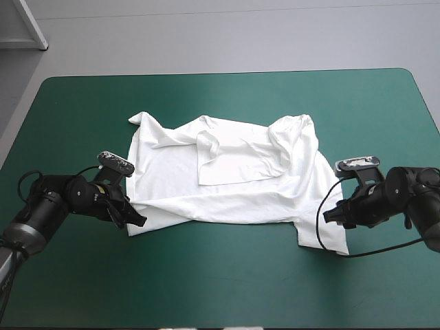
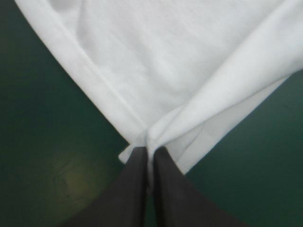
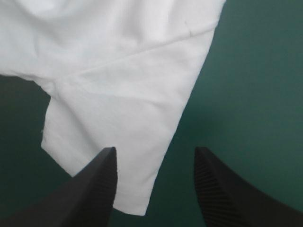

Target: Fold the cloth

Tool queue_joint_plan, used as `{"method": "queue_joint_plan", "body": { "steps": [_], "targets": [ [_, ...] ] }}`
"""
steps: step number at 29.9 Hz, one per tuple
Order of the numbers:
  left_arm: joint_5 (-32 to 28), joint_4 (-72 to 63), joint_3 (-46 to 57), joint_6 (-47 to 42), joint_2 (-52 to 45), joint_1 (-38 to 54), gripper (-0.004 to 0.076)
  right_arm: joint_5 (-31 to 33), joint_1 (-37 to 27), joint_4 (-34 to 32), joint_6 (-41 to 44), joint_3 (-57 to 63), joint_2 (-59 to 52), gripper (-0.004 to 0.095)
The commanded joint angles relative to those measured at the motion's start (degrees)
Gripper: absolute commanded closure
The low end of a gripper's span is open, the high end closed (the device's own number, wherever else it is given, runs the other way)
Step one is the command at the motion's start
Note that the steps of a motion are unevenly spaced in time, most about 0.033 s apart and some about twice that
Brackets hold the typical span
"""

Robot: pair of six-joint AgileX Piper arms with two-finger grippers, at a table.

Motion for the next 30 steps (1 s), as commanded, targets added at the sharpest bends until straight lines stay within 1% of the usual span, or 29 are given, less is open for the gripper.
{"method": "queue_joint_plan", "body": {
  "steps": [1, 5, 8, 14, 19, 20, 21, 23, 24, 25, 30],
  "targets": [
    [-1.9, -3.1, -1.9, 1.3, -0.6, 0.1, 0.0705, -3.7, -0.3, 1.5, 0.0, 3.5, -1.6, 0.0286],
    [-1.7, -2.5, -1.9, 1.6, -0.6, 0.1, 0.0705, -6.9, -0.3, 2.8, 0.3, 7.5, -1.5, 0.0284],
    [-1.7, -2.7, -1.9, 1.7, -0.6, 0.1, 0.0705, -8.4, -0.3, 3.9, 0.3, 8.5, -0.9, 0.0317],
    [-1.6, -2.7, -1.9, 1.7, -0.6, 0.1, 0.0705, -8.8, -0.3, 8.1, -2.7, 8.5, 3.0, 0.0474],
    [-1.6, -2.4, -1.9, 1.7, -0.6, 0.1, 0.0705, -7.0, -0.3, 7.5, -3.2, 8.5, 6.5, 0.0567],
    [-1.6, -2.4, -1.9, 1.7, -0.6, 0.1, 0.0705, -6.5, -0.3, 7.5, -4.0, 8.5, 6.8, 0.0607],
    [-1.6, -2.4, -1.9, 1.7, -0.6, 0.1, 0.0705, -6.4, -0.3, 7.5, -4.5, 8.5, 7.0, 0.067],
    [-1.8, -2.4, -1.9, 1.7, -0.6, 0.1, 0.0705, -6.8, -0.3, 7.5, -5.9, 8.5, 7.0, 0.0855],
    [-1.8, -2.4, -1.9, 1.7, -0.6, 0.1, 0.0705, -7.1, -0.3, 7.5, -6.4, 8.5, 6.7, 0.0931],
    [-1.9, -2.4, -1.9, 1.7, -0.8, 0.1, 0.0705, -7.7, -0.3, 7.5, -6.3, 8.5, 6.4, 0.0908],
    [-2.0, -2.1, -2.2, 1.7, -3.3, 0.4, 0.0705, -9.3, -0.3, 7.5, -6.1, 6.9, 2.5, 0.0907]
  ]
}}
